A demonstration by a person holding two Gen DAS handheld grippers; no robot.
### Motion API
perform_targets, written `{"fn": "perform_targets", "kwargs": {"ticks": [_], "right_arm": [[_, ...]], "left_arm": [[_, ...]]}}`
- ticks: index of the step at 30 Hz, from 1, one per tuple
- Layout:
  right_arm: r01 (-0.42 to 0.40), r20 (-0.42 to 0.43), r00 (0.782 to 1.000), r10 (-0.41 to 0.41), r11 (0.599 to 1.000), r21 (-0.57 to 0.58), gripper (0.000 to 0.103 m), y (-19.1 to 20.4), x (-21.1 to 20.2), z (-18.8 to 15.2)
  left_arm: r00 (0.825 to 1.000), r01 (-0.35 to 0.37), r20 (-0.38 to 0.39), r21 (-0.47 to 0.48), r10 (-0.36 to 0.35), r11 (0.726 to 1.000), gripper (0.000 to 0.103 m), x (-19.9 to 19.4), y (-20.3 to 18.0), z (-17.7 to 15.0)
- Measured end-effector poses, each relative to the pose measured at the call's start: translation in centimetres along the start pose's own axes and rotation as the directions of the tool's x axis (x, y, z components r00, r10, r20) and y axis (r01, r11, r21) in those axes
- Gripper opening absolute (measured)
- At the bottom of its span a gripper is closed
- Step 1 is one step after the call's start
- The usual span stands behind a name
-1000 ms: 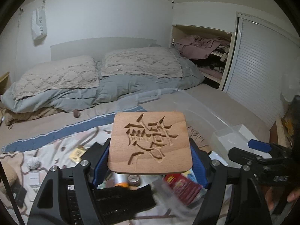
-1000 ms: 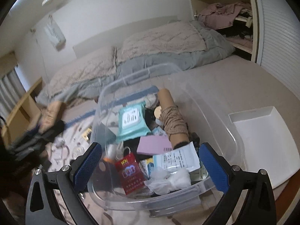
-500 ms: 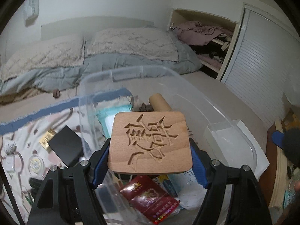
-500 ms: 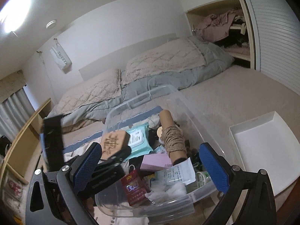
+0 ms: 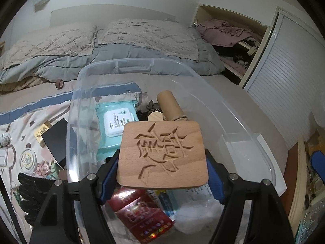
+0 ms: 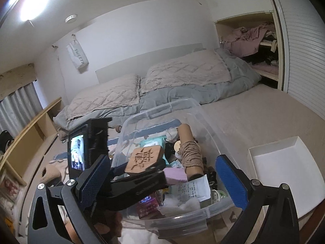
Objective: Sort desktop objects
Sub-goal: 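Lower the coaster into the clear box and open the left tool, then withdraw both tools from the clear box back over the bed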
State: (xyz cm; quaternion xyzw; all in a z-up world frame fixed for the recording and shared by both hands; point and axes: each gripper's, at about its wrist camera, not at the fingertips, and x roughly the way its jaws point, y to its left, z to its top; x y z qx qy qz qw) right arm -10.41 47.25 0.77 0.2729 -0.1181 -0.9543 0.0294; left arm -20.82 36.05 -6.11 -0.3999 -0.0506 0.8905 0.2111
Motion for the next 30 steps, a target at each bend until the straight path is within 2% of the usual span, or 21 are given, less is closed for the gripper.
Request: {"fn": "perform_targets", "kwargs": {"ticks": [5, 7, 8, 10, 20, 26, 30], "right_arm": [[-0.003, 0.006, 1.0, 0.004, 1.0, -0.005, 0.103, 0.0, -0.3, -0.1], [-0.004, 0.006, 1.0, 0.004, 1.0, -0.001, 0.103, -0.1, -0.3, -0.1], [-0.003, 0.005, 1.0, 0.003, 1.0, 0.002, 0.103, -0.2, -0.3, -0.1], [-0.003, 0.003, 1.0, 0.003, 1.0, 0.006, 0.103, -0.3, -0.2, -0.2], [0.001, 0.015, 1.0, -0.001, 0.999, 0.042, 0.103, -0.8, -0.1, 0.2], [0.081, 0.055, 0.995, -0.083, 0.996, 0.033, 0.103, -0.9, -0.4, 0.4], [0.111, 0.045, 0.993, -0.113, 0.993, 0.044, 0.103, -1.3, 0.3, 0.2]], "left_arm": [[1.0, -0.012, 0.013, -0.033, 0.013, 0.999, 0.077, 0.1, -0.2, -0.1], [0.999, -0.011, 0.042, -0.027, 0.012, 1.0, 0.098, -0.2, -0.2, 0.0], [0.998, -0.012, 0.061, -0.023, 0.014, 1.0, 0.101, -0.6, -0.3, 0.0], [0.996, -0.012, 0.085, -0.007, 0.012, 1.0, 0.102, -1.1, -0.6, 0.1], [0.997, -0.009, 0.083, 0.012, 0.008, 1.0, 0.102, -1.5, -0.6, 0.2], [0.996, -0.015, 0.083, 0.016, 0.013, 1.0, 0.102, -2.1, 0.1, -0.1], [0.996, -0.019, 0.088, 0.02, 0.017, 1.0, 0.102, -2.6, 0.7, -0.3]]}}
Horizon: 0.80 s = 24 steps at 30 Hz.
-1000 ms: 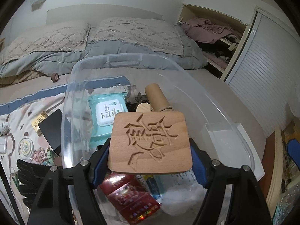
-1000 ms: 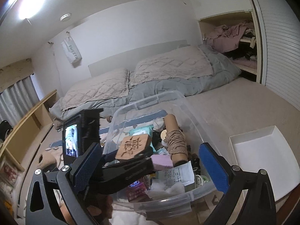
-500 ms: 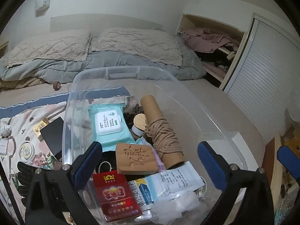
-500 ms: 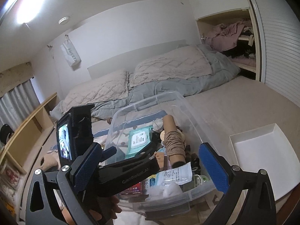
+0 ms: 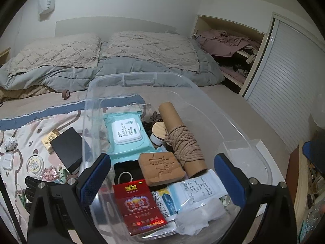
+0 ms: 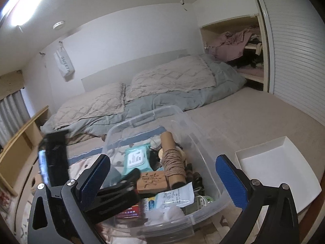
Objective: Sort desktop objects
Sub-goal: 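Withdraw both tools from the clear box back over the bed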
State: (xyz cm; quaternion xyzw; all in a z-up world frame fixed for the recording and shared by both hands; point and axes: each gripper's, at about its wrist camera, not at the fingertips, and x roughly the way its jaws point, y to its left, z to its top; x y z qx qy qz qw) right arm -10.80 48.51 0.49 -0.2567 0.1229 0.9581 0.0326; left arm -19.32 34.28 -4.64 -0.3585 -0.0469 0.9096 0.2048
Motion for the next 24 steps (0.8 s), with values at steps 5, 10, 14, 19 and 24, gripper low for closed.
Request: {"fn": "perform_targets", "kwargs": {"ticks": [5, 10, 14, 19, 24], "right_arm": [[0.034, -0.003, 0.999, -0.034, 0.999, 0.031, 0.103, -0.7, 0.6, -0.2], [0.071, -0.007, 0.997, -0.071, 0.996, 0.045, 0.103, -1.1, 1.4, -0.3], [0.104, 0.001, 0.995, -0.104, 0.994, 0.023, 0.103, -0.8, 1.8, -0.4], [0.101, 0.013, 0.995, -0.101, 0.995, -0.013, 0.103, 0.0, 2.0, -0.6], [0.06, 0.005, 0.998, -0.06, 0.997, -0.052, 0.103, 1.0, 2.5, -1.0]], "left_arm": [[1.0, 0.004, 0.005, 0.008, -0.004, 1.0, 0.102, -0.8, 0.7, 0.1], [1.0, -0.006, 0.021, 0.019, 0.005, 1.0, 0.102, -1.6, 1.6, 0.3], [1.0, -0.012, 0.027, 0.028, 0.012, 1.0, 0.102, -2.2, 2.6, 0.6], [0.998, -0.027, 0.054, 0.04, 0.025, 0.999, 0.102, -3.5, 4.4, 0.9], [0.995, -0.06, 0.08, 0.021, 0.058, 0.998, 0.102, -5.1, 6.9, 1.5]]}}
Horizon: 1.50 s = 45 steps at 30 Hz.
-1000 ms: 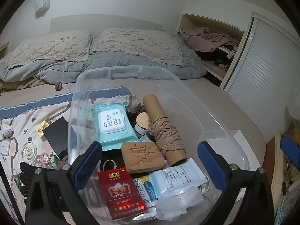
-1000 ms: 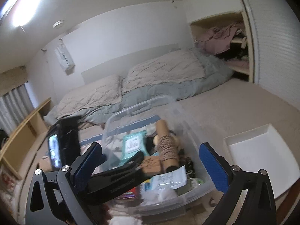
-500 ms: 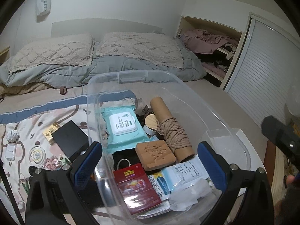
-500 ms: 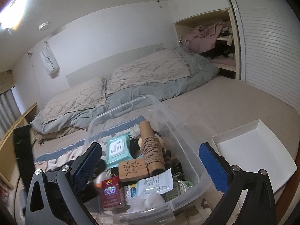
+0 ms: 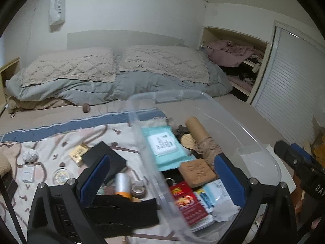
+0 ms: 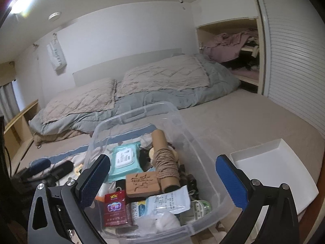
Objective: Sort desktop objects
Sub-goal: 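Withdraw both tools from the clear box back over the bed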
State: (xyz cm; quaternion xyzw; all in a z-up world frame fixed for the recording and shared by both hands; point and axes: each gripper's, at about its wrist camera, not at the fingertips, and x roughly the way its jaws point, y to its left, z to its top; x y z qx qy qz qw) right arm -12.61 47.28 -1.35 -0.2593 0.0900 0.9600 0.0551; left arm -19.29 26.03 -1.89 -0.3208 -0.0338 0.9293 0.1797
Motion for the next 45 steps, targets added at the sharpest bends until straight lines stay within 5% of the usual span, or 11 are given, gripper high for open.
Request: {"fn": "perform_targets", "kwargs": {"ticks": [11, 22, 45], "right_arm": [[-0.044, 0.018, 0.999, 0.044, 0.999, -0.021, 0.103, 2.0, 0.3, -0.1], [-0.103, 0.013, 0.995, 0.104, 0.993, -0.049, 0.103, 6.0, 0.6, -0.1], [-0.324, -0.038, 0.946, 0.322, 0.938, -0.123, 0.103, 18.5, 0.2, -1.5]], "left_arm": [[0.991, -0.124, 0.041, -0.053, 0.126, 0.991, 0.102, -3.6, 7.3, 0.5], [0.964, -0.247, 0.075, -0.104, 0.256, 0.963, 0.103, -7.6, 14.2, 0.3], [0.916, -0.37, 0.089, -0.191, 0.391, 0.909, 0.103, -14.1, 23.6, -3.0]]}}
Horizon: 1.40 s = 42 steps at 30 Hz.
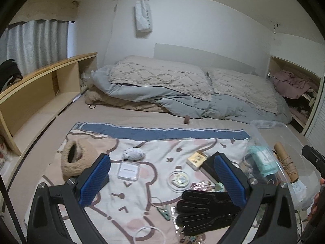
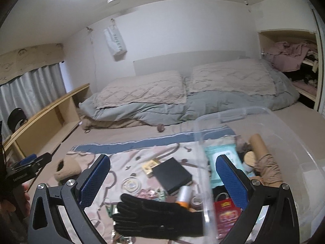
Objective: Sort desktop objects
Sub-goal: 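Withdraw both tools from the clear box back over the bed, then lower both tools toward the items on the bed sheet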
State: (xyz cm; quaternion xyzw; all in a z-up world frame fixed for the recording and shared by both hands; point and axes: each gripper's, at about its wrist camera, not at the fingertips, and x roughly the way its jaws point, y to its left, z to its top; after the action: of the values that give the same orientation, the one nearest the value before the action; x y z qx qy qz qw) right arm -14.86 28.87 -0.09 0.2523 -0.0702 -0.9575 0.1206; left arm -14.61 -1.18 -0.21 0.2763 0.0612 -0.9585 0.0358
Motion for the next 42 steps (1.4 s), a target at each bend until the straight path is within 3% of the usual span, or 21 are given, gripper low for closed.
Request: {"fn": "perform_targets", "kwargs": {"ticks": [16, 28, 42], "right_arm": [[-0.072, -0.051, 0.996, 0.069, 0.996, -0.061, 0.103, 4.5, 0.0, -0.9], [-0.09, -0.075, 0.994, 0.085, 0.994, -0.069, 0.103, 5.6, -0.1, -1.6], [-0.185, -0.118, 0.978, 0.172, 0.976, -0.111, 0.103, 7.4, 2.4, -3.8]], "left_arm": [[1.0, -0.022, 0.014, -0.007, 0.022, 1.0, 0.103, -1.8, 3.7, -0.7], [0.999, -0.038, 0.028, -0.008, 0.039, 0.999, 0.103, -2.6, 4.8, -1.3], [0.998, -0.036, 0.049, 0.023, 0.035, 0.999, 0.102, -1.8, 4.8, -2.0]]}}
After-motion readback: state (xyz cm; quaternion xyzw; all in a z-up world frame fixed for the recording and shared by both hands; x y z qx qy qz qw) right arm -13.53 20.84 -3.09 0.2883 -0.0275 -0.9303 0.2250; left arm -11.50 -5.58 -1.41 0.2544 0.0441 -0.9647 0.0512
